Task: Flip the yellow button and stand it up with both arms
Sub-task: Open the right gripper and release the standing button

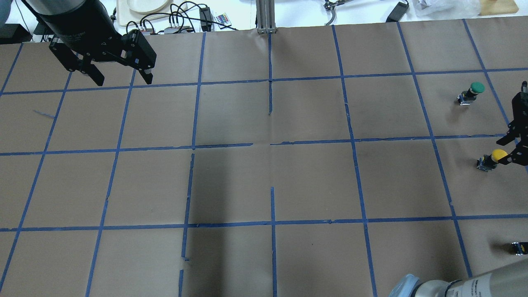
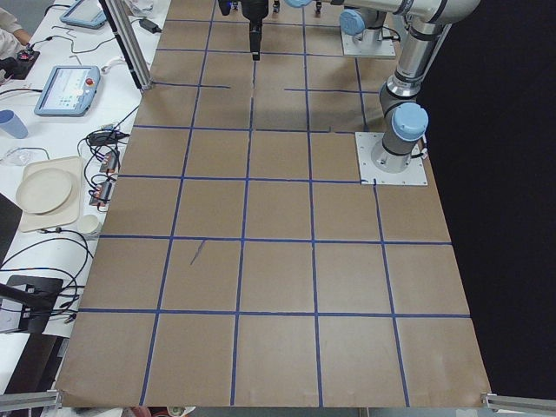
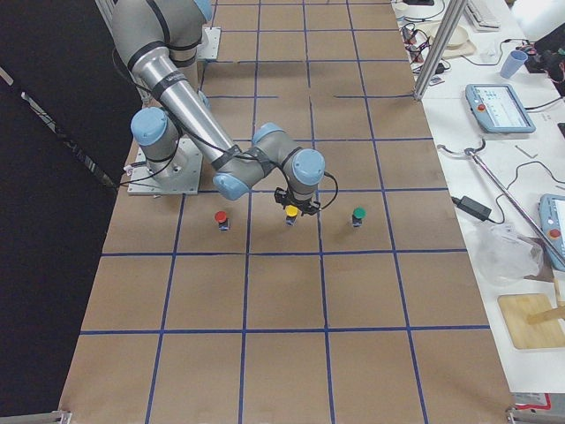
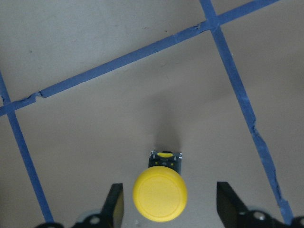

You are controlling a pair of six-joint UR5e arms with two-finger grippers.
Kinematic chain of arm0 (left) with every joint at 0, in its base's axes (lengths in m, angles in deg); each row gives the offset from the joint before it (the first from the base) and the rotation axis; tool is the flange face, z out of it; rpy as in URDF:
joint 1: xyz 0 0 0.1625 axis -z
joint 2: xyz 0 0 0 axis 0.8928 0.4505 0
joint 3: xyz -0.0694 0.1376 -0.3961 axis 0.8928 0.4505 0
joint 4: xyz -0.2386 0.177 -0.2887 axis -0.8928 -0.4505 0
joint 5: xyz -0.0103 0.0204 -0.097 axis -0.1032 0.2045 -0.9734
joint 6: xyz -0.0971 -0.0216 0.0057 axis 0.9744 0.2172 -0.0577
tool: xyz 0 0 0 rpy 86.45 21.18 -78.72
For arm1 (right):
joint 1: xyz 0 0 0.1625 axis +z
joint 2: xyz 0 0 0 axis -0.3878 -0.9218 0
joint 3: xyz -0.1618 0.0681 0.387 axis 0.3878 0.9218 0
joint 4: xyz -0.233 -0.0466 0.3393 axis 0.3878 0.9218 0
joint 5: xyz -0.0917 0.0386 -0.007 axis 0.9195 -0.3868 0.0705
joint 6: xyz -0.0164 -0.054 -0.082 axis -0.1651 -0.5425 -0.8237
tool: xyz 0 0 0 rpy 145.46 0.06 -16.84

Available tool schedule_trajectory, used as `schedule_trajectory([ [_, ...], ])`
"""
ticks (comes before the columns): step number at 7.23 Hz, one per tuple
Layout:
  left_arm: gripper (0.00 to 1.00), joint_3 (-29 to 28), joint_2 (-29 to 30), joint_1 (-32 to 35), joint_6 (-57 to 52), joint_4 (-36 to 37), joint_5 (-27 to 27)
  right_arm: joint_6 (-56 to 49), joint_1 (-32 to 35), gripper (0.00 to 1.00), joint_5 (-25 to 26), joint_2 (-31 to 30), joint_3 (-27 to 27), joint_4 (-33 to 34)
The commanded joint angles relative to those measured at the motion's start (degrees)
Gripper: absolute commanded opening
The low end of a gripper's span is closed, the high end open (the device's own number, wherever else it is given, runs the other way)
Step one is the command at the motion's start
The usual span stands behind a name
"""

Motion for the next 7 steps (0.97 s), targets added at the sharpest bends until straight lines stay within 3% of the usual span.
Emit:
schedule_trajectory([
  [1,0.99,-0.1,-0.1,0.0,0.0,0.0,0.0,4.0,0.2,0.99,-0.2,-0.6,3.6,-0.8],
  [4,0.99,-0.1,-0.1,0.0,0.0,0.0,0.1,26.5,3.1,0.99,0.2,-10.1,7.2,-13.3],
  [6,0.99,-0.6,-0.1,0.0,0.1,0.0,0.0,51.4,10.2,0.99,0.6,-16.9,7.0,-15.7],
  [7,1.0,-0.6,0.0,0.0,0.0,0.0,0.0,67.7,14.0,1.0,0.7,-19.3,7.4,-20.5],
])
